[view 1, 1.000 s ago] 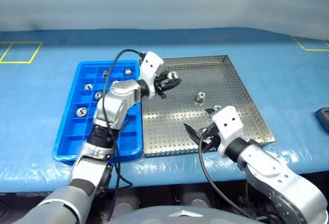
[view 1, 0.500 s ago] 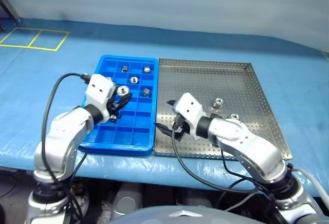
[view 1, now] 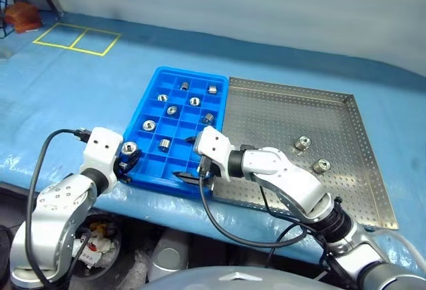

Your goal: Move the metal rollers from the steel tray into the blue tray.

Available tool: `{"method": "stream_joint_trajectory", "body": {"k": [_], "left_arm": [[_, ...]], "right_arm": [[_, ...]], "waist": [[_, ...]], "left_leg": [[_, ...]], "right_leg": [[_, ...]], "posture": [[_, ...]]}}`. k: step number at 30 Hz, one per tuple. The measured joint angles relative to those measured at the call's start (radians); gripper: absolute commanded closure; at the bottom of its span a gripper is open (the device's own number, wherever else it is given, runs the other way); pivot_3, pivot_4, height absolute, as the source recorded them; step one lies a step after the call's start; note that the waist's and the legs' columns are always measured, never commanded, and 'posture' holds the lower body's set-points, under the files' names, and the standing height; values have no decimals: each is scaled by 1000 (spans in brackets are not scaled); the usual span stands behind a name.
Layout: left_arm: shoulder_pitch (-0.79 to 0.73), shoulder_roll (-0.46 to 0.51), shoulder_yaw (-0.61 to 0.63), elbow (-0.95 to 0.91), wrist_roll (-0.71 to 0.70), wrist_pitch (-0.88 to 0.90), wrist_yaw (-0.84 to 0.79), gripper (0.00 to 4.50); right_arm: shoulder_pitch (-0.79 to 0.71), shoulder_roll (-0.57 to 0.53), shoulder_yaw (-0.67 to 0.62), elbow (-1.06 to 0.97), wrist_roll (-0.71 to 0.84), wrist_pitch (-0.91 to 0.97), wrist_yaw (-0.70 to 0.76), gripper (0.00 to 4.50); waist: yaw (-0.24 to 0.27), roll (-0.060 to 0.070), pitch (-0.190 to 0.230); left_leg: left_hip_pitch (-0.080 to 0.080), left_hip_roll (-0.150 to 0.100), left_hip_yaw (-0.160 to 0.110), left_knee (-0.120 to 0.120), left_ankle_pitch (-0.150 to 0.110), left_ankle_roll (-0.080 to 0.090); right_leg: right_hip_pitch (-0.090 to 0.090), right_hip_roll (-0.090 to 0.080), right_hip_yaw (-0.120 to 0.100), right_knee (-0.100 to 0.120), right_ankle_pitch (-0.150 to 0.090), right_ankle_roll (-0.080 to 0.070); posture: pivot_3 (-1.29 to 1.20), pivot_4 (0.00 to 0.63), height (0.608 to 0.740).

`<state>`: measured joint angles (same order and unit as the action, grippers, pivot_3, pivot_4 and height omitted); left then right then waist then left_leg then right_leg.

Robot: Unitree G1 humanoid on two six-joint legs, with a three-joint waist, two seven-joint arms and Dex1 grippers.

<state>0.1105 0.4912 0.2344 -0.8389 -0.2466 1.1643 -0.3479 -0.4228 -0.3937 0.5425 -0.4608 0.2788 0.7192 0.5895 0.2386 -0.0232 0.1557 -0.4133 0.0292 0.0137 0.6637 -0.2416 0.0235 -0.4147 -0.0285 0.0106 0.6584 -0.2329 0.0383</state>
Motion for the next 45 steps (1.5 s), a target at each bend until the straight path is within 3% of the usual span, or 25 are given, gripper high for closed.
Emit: {"method": "stream_joint_trajectory", "body": {"k": [7, 16, 23, 34, 43, 45], "left_arm": [[6, -3, 0, -30, -16, 35, 8, 2813], [-62, -10, -10, 13, -50, 43, 9, 2813], [-164, -19, -55, 50, -82, 33, 5, 2813], [-136, 12, -87, 66, -88, 47, 0, 2813], [-144, -3, -76, 67, -118, 54, -1, 12], [-168, -24, -51, 67, -128, 48, 0, 12]], "right_arm": [[8, 1, -1, 4, -11, 0, 17, 0], [38, 12, -16, -20, -24, 11, 0, 0], [57, 12, -35, -41, -28, 20, -23, 0], [96, 10, -78, -94, -28, 54, -52, 0], [107, 14, -79, -98, -28, 55, -60, 0], [116, 12, -82, -100, -28, 56, -65, 0]], "waist": [[62, 0, 0], [106, 0, 0], [116, -1, -1], [100, 0, 0], [77, 0, 0], [74, 0, 0]], "left_leg": [[0, 1, 1, -1, -1, -1], [-2, 0, 3, -1, -1, -3], [-7, -2, 6, -1, -1, -3], [-13, -1, 5, 1, -1, -4], [-13, -1, 4, 2, -1, -4], [-13, -1, 4, 2, -1, -4]], "right_leg": [[-2, 0, -1, 0, -1, -1], [-5, 1, -2, 0, -1, -2], [-10, 2, -1, 0, 0, 0], [-14, 4, -3, 1, 0, -1], [-13, 4, -3, 1, 0, 0], [-13, 4, -3, 1, 1, -1]], "posture": [[483, 150, 740], [438, 150, 740], [381, 150, 740], [370, 150, 740], [359, 150, 740], [343, 150, 740]]}}
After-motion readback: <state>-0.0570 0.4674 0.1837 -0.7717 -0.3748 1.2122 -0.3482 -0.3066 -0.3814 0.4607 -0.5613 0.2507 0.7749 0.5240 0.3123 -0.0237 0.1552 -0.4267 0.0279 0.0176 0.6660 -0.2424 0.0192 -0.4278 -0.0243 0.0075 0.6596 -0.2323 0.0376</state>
